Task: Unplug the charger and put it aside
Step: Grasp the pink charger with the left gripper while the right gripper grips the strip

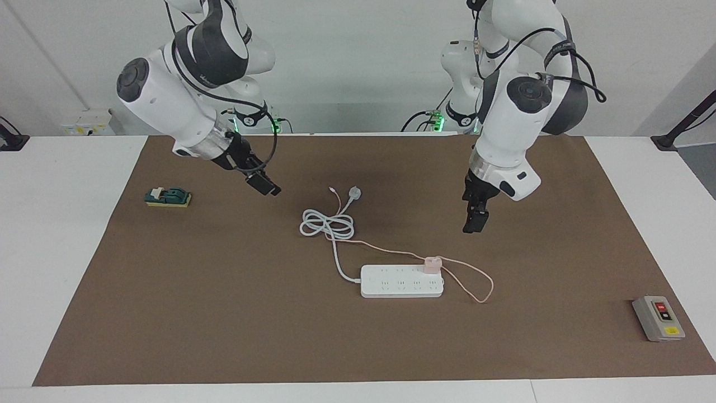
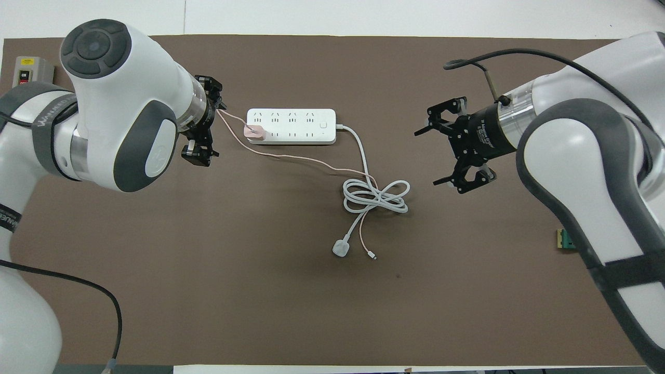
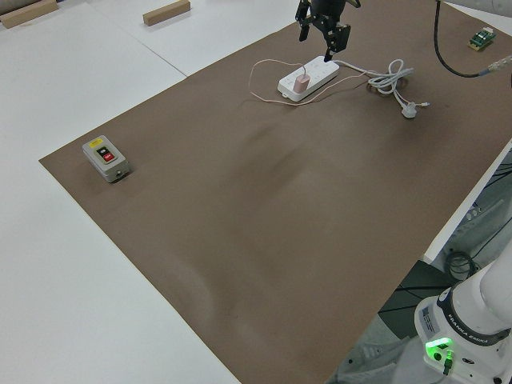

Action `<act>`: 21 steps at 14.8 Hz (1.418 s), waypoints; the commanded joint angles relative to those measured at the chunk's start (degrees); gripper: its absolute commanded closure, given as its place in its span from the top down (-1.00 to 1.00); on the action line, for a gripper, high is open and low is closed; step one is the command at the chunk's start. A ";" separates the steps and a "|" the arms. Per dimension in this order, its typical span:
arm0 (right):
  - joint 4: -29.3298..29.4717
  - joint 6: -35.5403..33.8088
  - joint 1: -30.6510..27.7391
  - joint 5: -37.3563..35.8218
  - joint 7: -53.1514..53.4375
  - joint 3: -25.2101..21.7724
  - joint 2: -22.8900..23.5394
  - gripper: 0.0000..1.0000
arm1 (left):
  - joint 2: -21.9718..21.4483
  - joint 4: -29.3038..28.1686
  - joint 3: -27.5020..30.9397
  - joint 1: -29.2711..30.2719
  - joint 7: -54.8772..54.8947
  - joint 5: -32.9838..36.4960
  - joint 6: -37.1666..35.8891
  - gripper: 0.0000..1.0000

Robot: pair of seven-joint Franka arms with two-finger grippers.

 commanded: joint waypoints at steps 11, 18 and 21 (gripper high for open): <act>7.84 16.24 8.24 28.11 6.94 -0.08 21.64 1.00 | 14.76 8.39 1.32 -3.36 -7.80 0.81 2.61 1.00; 19.33 16.43 9.64 29.18 6.94 -0.08 32.17 1.00 | 15.37 6.21 1.24 -3.62 -7.80 1.51 9.10 1.00; 21.54 17.05 9.82 29.09 4.49 -0.17 34.82 1.00 | 15.37 5.32 1.32 -3.62 -7.62 1.69 10.43 1.00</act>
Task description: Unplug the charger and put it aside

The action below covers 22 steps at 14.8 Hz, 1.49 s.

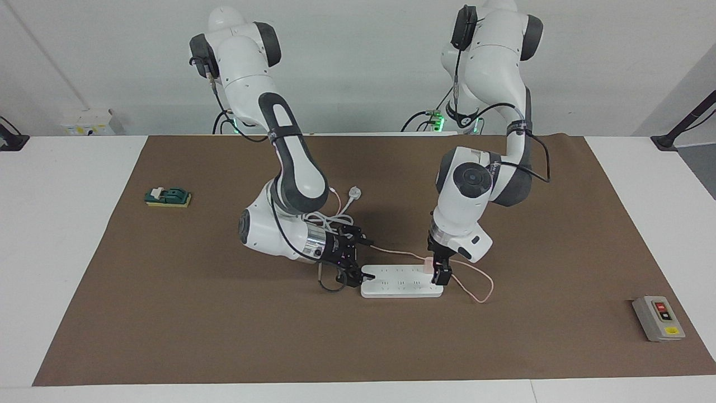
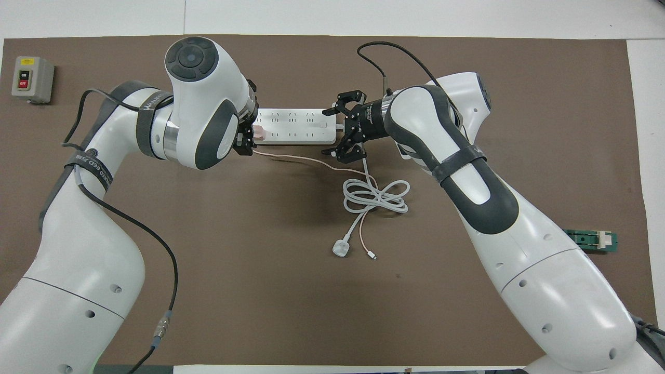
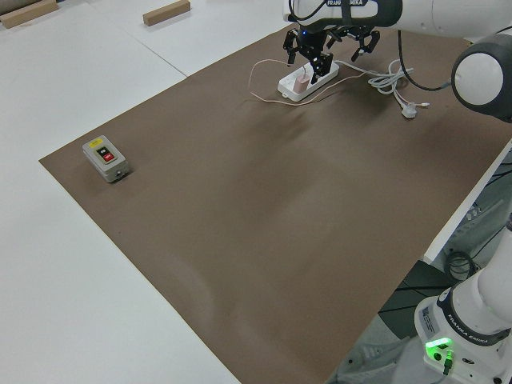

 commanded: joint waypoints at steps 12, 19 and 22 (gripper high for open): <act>8.51 2.88 0.81 -2.88 -4.36 -0.22 7.79 1.00 | 0.11 -2.35 0.27 0.12 -0.23 2.65 3.51 1.00; 9.57 5.86 2.04 -3.15 -5.24 -0.22 9.89 1.00 | 0.11 -2.35 0.18 0.12 -0.23 3.09 3.60 1.00; 9.57 6.57 2.13 -3.15 -5.33 -0.22 10.25 1.00 | 0.11 -2.35 0.18 0.12 -0.23 3.09 3.51 1.00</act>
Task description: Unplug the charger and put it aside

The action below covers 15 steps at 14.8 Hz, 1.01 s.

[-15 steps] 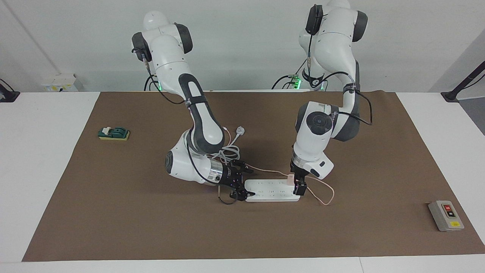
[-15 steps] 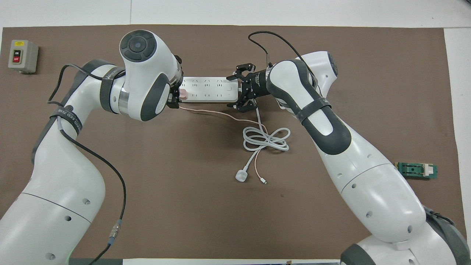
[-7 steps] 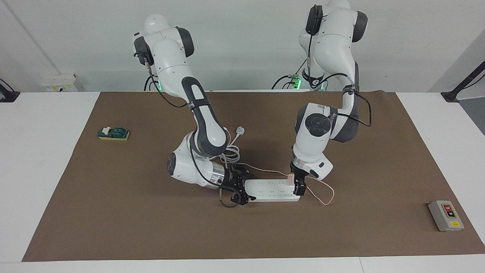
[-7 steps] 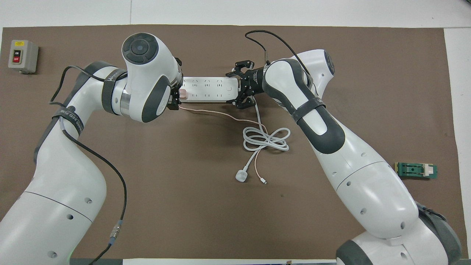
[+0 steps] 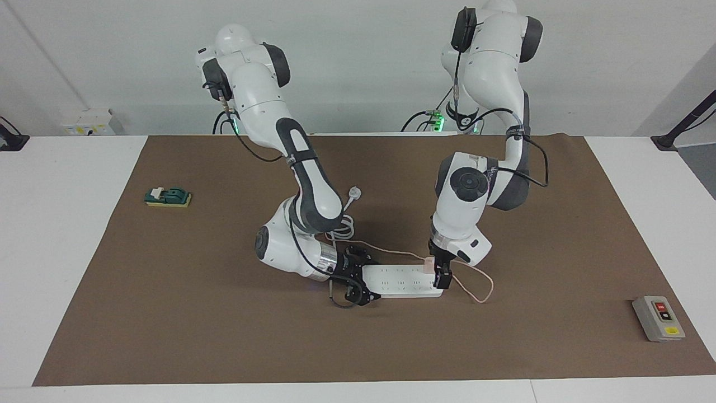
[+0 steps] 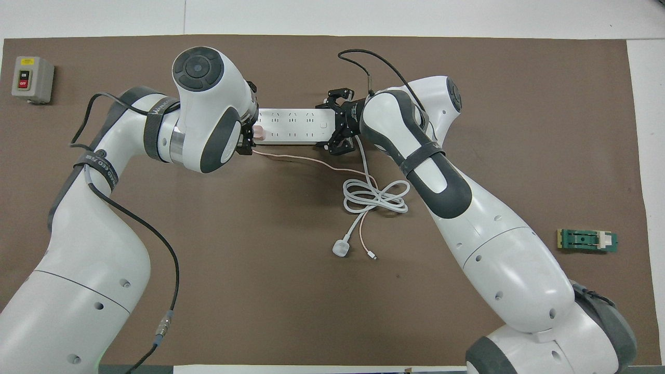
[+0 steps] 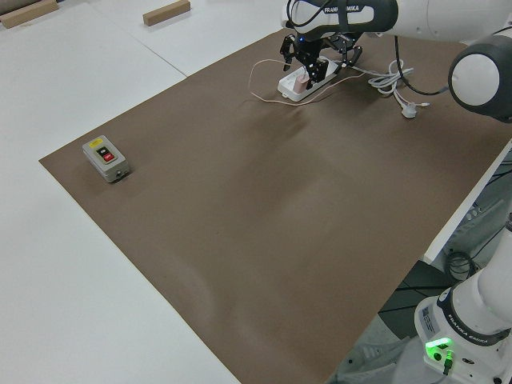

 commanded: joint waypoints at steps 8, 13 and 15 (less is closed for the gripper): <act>1.23 3.56 0.17 0.06 -3.79 -0.02 1.32 -1.00 | -0.46 -1.68 0.01 -0.10 0.37 1.23 1.26 0.62; 0.96 3.57 0.17 0.77 -3.89 -0.02 1.76 -1.00 | -0.64 -2.29 -0.08 -0.37 0.46 1.23 1.61 0.33; 0.96 3.13 0.00 0.77 -3.97 -0.02 2.37 -1.00 | -0.64 -2.29 -0.17 -0.45 0.46 1.14 1.35 0.01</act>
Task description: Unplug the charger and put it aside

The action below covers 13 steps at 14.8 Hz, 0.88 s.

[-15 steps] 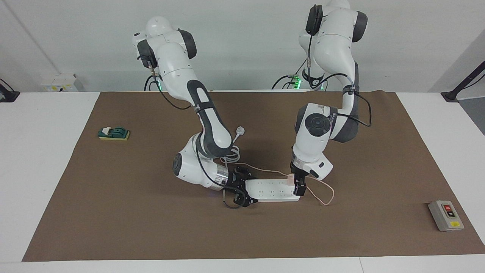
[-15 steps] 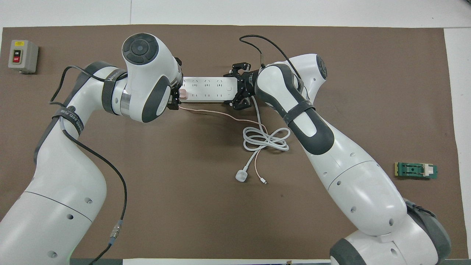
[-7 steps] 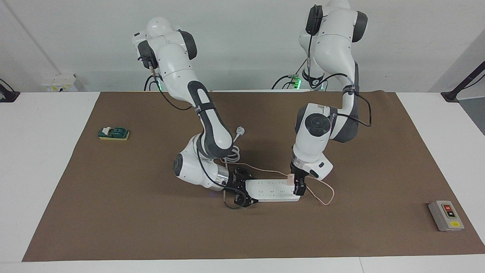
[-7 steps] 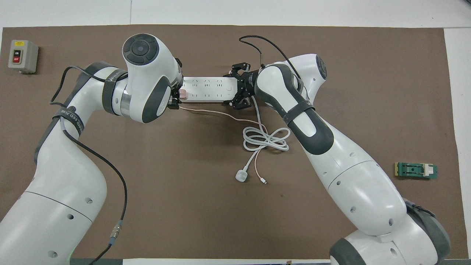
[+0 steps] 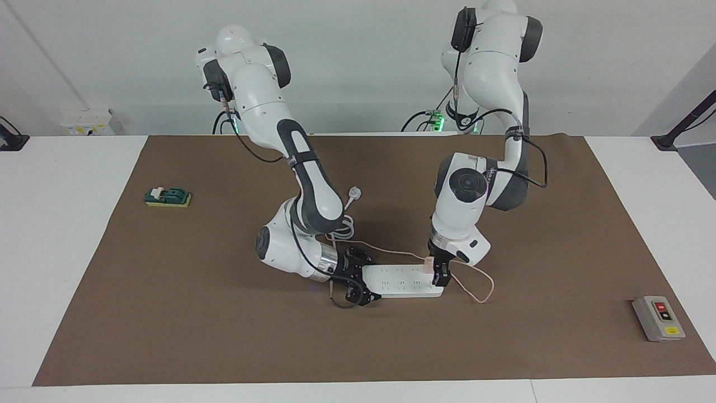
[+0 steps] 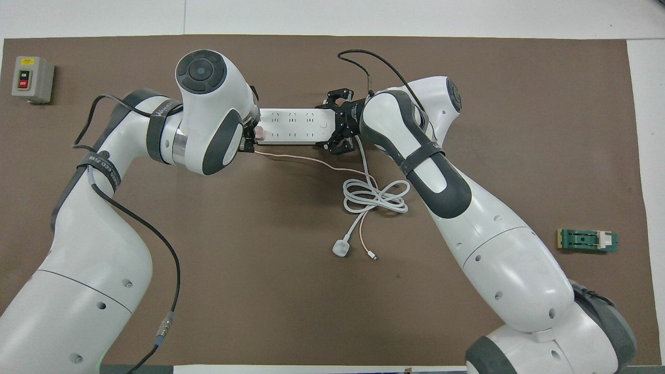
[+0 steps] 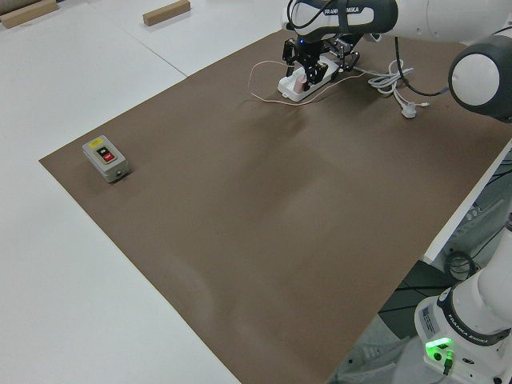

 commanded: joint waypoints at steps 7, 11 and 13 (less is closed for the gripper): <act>0.94 2.92 -0.26 0.58 -3.54 0.10 3.38 -1.00 | -0.73 -1.41 0.16 -0.82 1.20 2.18 1.52 -1.00; 0.94 2.92 -0.35 0.58 -3.62 0.10 3.47 -1.00 | -0.82 -0.80 0.16 -0.82 1.82 2.35 -1.71 -1.00; 0.94 2.83 -0.44 0.58 -3.62 0.10 3.38 -1.00 | -0.73 2.17 0.07 -0.91 4.27 2.62 -8.02 -1.00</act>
